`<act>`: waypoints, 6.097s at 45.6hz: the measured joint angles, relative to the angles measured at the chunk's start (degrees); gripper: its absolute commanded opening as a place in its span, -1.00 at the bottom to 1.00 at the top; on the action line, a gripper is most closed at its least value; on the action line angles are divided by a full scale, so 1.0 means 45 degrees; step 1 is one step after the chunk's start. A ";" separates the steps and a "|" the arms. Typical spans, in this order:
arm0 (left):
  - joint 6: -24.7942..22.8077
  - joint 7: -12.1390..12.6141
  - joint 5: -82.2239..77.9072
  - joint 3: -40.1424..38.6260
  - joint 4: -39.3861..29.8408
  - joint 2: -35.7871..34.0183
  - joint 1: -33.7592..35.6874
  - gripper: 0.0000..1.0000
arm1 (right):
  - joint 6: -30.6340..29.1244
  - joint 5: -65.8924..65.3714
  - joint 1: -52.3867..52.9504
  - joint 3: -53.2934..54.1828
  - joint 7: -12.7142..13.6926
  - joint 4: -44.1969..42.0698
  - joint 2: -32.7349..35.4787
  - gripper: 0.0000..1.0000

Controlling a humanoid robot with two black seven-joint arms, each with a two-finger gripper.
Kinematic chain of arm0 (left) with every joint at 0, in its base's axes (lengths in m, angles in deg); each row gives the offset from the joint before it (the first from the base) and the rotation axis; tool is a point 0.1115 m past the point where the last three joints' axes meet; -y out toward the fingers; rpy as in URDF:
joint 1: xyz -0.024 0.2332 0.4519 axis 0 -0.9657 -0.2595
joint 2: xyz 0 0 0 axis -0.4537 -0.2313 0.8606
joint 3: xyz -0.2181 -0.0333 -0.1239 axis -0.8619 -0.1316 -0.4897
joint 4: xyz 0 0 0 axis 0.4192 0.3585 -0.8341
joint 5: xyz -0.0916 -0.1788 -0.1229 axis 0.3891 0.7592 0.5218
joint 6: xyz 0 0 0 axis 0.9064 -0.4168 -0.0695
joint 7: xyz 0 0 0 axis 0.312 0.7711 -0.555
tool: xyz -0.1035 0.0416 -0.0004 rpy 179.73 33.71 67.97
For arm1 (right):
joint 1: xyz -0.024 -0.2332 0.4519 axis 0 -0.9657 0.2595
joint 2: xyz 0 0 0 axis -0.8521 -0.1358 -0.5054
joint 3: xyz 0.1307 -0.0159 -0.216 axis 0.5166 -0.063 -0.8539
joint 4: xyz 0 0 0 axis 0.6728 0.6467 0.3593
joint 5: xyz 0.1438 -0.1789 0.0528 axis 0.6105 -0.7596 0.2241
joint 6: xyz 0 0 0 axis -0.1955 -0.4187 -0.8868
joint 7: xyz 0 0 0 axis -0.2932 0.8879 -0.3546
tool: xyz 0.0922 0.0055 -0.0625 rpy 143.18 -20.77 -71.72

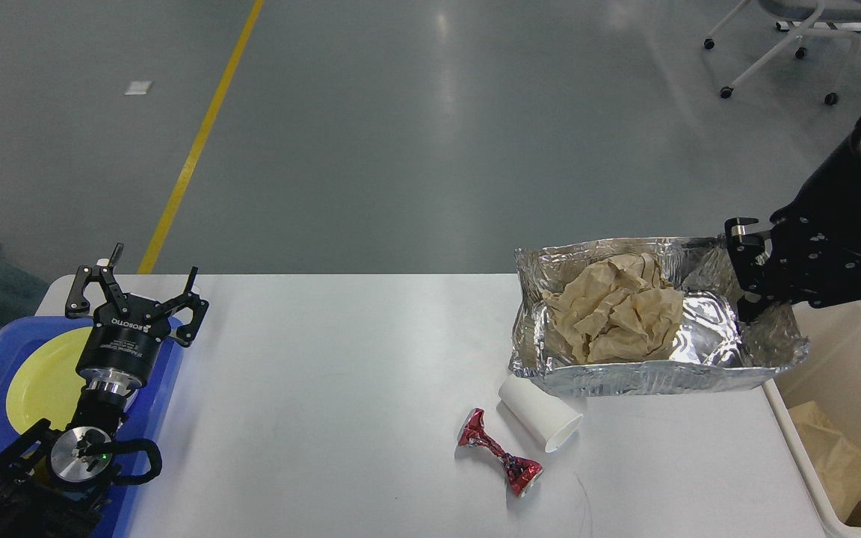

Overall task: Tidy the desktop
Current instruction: 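Lift the foil tray and tip it into the white bin, then release the foil tray in the bin and raise the right gripper, then move the right gripper over the crumpled brown paper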

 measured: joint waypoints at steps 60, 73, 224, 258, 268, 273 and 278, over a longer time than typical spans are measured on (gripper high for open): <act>0.0003 -0.0007 -0.0006 0.0000 0.0002 0.0001 -0.0002 0.93 | 1.0376 -0.0712 -2.3362 0.8872 0.0070 -1.8605 0.1762 -1.00; 0.0003 -0.0007 -0.0006 0.0000 0.0002 0.0001 -0.0002 0.93 | 1.2908 -0.1022 -2.5224 0.8374 0.0099 -1.9200 0.0002 -1.00; 0.0003 -0.0005 -0.0001 0.0000 0.0001 0.0000 0.0000 0.93 | -0.0609 -0.1206 0.0715 0.2738 0.0108 -0.1346 -0.2310 1.00; 0.0003 -0.0009 -0.0003 0.0000 -0.0008 0.0000 -0.0001 0.93 | 0.6496 -0.0863 -0.7621 0.3911 -0.0007 -0.4071 -0.3435 1.00; 0.0003 -0.0008 0.0000 0.0000 -0.0004 0.0000 -0.0001 0.93 | 0.7414 -0.1079 -1.1529 0.5329 -0.0012 -0.7249 -0.4011 1.00; 0.0003 -0.0008 0.0002 0.0000 -0.0002 0.0000 -0.0001 0.93 | 0.7466 -0.1083 -1.3279 0.5635 0.0037 -0.9362 -0.4869 1.00; 0.0003 -0.0004 0.0002 0.0000 0.0001 0.0000 -0.0001 0.93 | 0.7488 -0.1080 -1.4817 0.5672 0.0060 -1.1242 -0.5409 1.00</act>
